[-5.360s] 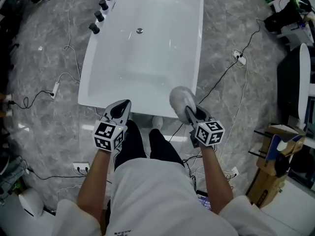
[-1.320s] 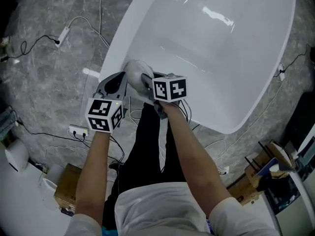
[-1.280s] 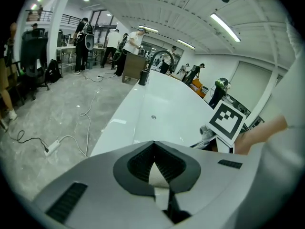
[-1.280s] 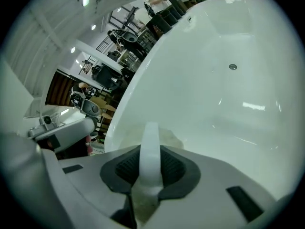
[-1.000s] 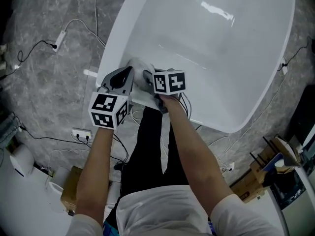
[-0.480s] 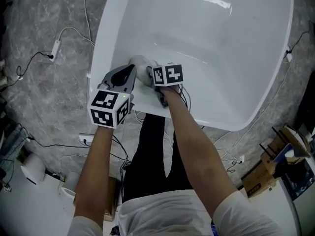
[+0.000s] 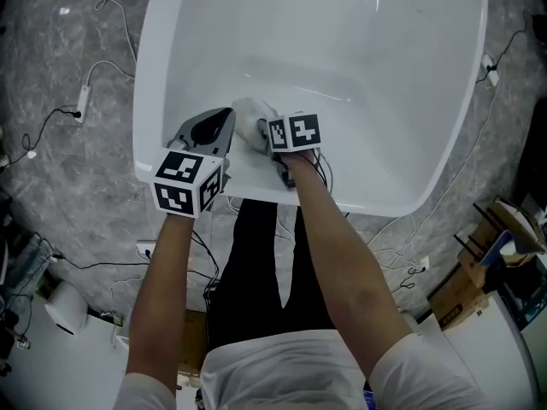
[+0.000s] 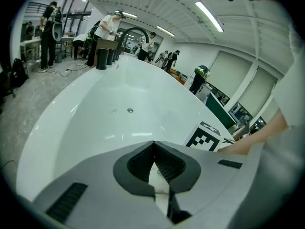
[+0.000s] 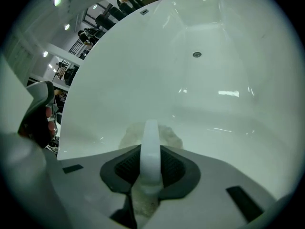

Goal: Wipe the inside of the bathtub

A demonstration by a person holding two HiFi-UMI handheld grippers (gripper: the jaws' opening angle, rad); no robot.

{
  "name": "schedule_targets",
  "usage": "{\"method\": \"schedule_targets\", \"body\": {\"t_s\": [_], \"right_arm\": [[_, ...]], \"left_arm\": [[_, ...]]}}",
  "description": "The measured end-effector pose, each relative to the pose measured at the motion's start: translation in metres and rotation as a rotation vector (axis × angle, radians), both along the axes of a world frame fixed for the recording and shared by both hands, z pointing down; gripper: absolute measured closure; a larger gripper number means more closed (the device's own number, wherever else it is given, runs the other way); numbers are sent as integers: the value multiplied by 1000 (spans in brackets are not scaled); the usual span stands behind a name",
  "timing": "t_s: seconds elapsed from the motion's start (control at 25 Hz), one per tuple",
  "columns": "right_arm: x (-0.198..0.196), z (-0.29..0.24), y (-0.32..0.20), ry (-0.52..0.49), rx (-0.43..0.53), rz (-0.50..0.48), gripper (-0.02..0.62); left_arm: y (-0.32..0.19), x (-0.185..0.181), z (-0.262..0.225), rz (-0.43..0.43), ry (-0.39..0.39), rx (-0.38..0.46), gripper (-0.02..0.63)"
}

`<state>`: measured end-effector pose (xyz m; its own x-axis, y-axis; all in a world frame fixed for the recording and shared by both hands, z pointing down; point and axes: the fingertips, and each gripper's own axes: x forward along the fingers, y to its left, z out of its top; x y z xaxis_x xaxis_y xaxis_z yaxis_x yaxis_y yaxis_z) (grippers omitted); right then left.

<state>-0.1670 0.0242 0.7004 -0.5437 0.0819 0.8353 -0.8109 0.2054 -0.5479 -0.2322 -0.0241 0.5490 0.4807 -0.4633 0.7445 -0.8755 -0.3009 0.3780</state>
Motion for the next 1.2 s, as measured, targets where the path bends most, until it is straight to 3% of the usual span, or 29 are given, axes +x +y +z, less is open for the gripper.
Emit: {"method": "schedule_targets", "body": {"t_s": [0.52, 1.2], "right_arm": [[103, -1, 6, 53, 1, 88, 498], [249, -7, 20, 147, 1, 118, 497]], "left_arm": [[0, 82, 6, 111, 26, -13, 600], [12, 180, 7, 224, 47, -11, 600]]}}
